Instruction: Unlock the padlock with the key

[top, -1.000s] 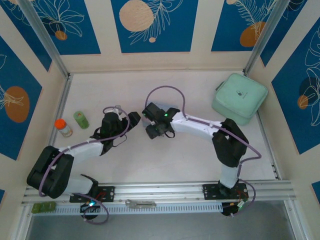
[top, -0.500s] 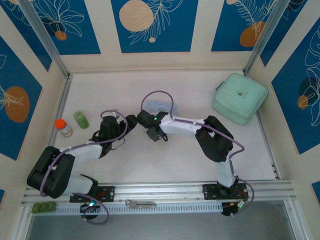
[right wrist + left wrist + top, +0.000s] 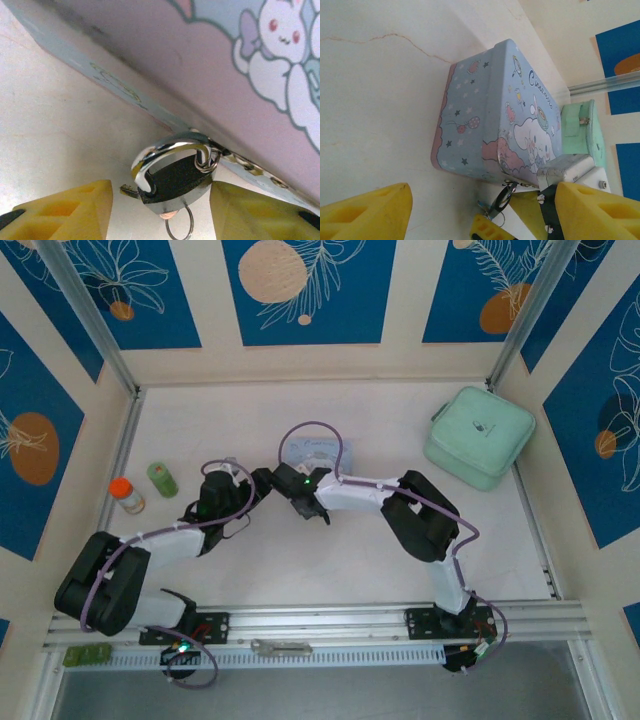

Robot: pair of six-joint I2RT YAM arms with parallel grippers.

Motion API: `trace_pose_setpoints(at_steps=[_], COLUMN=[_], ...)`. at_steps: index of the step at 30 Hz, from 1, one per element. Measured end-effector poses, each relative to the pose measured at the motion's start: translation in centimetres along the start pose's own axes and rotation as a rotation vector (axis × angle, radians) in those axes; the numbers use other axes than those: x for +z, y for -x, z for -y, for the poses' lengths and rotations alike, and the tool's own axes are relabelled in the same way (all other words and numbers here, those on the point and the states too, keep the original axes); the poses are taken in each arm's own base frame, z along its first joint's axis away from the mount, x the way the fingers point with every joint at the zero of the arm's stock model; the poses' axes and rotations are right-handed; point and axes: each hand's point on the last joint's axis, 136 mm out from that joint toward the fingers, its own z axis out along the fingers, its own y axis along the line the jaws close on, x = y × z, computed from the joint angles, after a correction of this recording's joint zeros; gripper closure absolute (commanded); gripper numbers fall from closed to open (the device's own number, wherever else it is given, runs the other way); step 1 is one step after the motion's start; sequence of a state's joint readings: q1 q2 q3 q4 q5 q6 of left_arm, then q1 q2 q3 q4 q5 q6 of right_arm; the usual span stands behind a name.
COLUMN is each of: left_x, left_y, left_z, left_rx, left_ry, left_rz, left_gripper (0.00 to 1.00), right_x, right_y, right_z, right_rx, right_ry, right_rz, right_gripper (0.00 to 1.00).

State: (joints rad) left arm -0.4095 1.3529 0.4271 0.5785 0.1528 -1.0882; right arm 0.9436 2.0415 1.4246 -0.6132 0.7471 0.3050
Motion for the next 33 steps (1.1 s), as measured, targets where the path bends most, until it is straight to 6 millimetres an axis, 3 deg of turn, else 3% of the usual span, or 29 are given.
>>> trace_pose_setpoints(at_steps=[4,10,16,26,33], left_x=[0.2,0.3,0.3,0.4,1.3], left_y=[-0.1,-0.1,0.0,-0.2,-0.6], left_z=[0.0,0.2,0.3,0.3,-0.4], left_rx=[-0.009,-0.018,-0.029,-0.031,-0.037], left_ry=[-0.006,-0.018,-0.025,-0.026,-0.019], left_rz=[-0.003,-0.007,-0.006,-0.015,-0.039], left_gripper=[0.25,0.25,0.25,0.25,0.26], right_x=[-0.1,0.4,1.2,0.9,0.8], right_y=[0.4,0.6,0.5,0.6,1.0], right_z=[-0.1,0.2,0.4,1.3,0.7], right_rx=[0.004,0.016,0.032,0.079,-0.047], right_ry=[-0.010,-0.035,-0.036,0.056,0.165], right_rz=[0.022,0.030,0.024,0.058,0.125], right_gripper=[0.48,0.63,0.70,1.00,1.00])
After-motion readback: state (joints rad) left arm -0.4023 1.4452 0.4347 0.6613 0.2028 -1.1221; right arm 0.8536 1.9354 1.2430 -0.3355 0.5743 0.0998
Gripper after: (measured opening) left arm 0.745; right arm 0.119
